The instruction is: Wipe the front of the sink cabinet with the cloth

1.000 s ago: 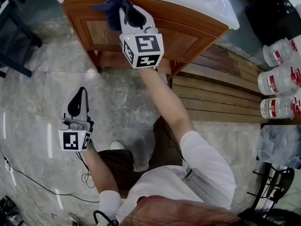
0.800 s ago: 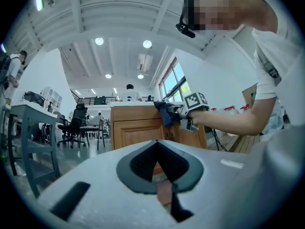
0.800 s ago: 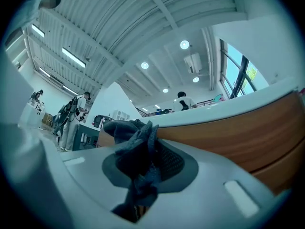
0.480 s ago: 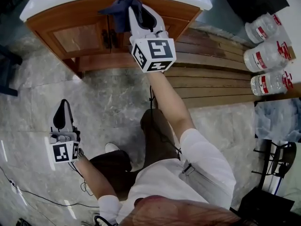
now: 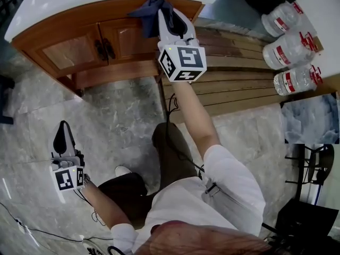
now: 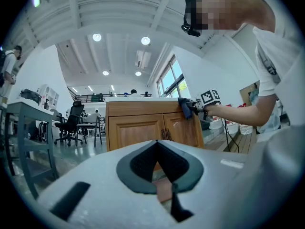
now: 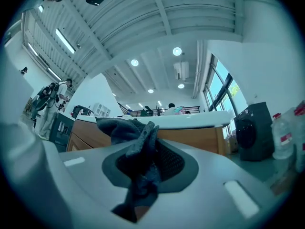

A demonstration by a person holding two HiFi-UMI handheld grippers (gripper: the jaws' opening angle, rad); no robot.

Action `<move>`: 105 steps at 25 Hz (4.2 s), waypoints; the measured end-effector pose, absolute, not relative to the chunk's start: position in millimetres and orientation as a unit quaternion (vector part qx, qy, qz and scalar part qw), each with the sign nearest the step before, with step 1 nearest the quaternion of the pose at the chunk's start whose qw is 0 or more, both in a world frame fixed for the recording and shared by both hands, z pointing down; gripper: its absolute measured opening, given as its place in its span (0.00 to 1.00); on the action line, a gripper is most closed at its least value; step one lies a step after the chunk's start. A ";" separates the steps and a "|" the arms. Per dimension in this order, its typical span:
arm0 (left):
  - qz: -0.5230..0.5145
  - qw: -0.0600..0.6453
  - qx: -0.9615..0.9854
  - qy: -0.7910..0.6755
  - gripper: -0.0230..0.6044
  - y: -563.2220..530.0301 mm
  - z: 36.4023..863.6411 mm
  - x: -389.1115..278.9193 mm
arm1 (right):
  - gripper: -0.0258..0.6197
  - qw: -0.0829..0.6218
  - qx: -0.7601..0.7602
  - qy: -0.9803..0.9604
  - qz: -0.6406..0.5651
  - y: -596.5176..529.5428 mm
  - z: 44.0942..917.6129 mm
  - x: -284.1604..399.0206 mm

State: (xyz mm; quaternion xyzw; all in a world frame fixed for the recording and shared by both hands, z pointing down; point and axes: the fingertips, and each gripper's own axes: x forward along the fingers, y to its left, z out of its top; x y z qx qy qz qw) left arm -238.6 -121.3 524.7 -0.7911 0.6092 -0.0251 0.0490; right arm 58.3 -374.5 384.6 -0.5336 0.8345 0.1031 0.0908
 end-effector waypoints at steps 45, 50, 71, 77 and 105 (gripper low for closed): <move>-0.012 0.068 -0.782 0.620 0.04 -114.0 511.8 -234.6 | 0.12 0.076 -0.342 0.934 0.076 -299.7 422.7 -148.9; -0.006 0.071 -0.775 0.628 0.04 -106.0 509.2 -252.7 | 0.12 0.068 -0.308 0.947 0.053 -307.1 440.4 -237.7; 0.005 0.067 -0.758 0.649 0.04 -87.6 497.4 -286.0 | 0.11 0.028 -0.309 0.949 0.057 -340.6 471.7 -367.1; 0.007 0.064 -0.760 0.646 0.04 -89.1 499.9 -284.4 | 0.11 0.030 -0.338 0.938 0.069 -346.1 476.8 -331.8; -0.010 0.056 -0.782 0.621 0.04 -104.0 512.9 -262.2 | 0.10 0.060 -0.451 0.886 0.085 -359.7 481.3 -138.4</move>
